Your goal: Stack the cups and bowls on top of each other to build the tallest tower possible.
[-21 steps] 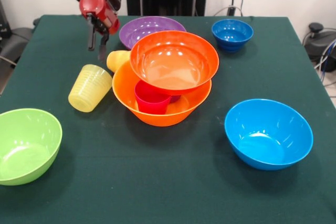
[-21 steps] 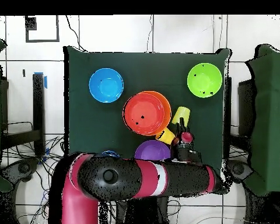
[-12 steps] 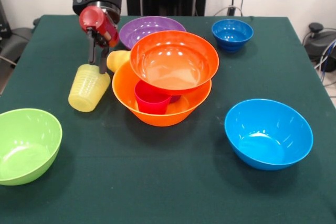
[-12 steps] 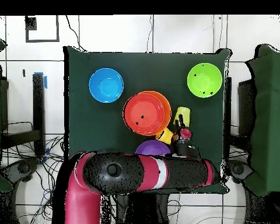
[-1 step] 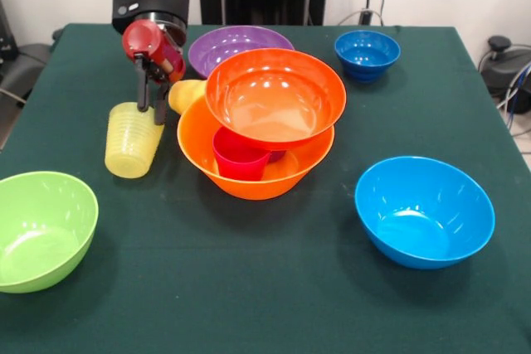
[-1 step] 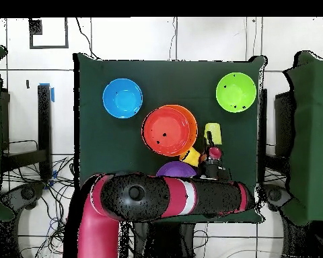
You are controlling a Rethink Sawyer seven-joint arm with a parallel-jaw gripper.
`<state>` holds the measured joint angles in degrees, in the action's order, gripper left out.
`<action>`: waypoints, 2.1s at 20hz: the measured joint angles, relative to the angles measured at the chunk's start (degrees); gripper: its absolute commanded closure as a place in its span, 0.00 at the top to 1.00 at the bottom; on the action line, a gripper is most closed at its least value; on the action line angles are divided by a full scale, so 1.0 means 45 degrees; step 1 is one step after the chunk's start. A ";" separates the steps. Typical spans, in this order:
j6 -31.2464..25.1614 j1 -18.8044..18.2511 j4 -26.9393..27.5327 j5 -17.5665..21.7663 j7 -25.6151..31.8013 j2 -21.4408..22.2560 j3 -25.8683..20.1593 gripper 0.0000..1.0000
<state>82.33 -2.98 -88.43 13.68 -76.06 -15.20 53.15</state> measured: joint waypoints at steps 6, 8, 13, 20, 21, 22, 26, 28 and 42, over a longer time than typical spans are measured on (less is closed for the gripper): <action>-0.0003 -0.0069 0.0212 0.0000 0.0000 0.0000 0.0000 1.00; -0.0003 -0.0070 0.0221 0.0008 0.0000 -0.0001 0.0000 1.00; 0.0084 -0.0105 0.0224 0.0227 0.0000 0.0000 0.0040 1.00; 0.0668 -0.0430 0.0222 0.0714 0.0000 0.0000 0.0237 1.00; 0.0808 -0.0500 0.0221 0.0781 0.0000 0.0000 0.0280 1.00; 0.0965 -0.0568 0.0221 0.0850 0.0000 0.0000 0.0326 1.00; 0.1628 -0.0897 0.0219 0.1174 0.0000 -0.0012 0.0585 1.00; 0.1820 -0.0986 0.0220 0.1216 0.0000 -0.0037 0.0673 1.00; 0.2675 -0.1245 0.0055 0.1210 0.0000 -0.1316 0.1000 1.00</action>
<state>94.37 -8.58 -88.18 19.12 -76.06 -21.12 57.65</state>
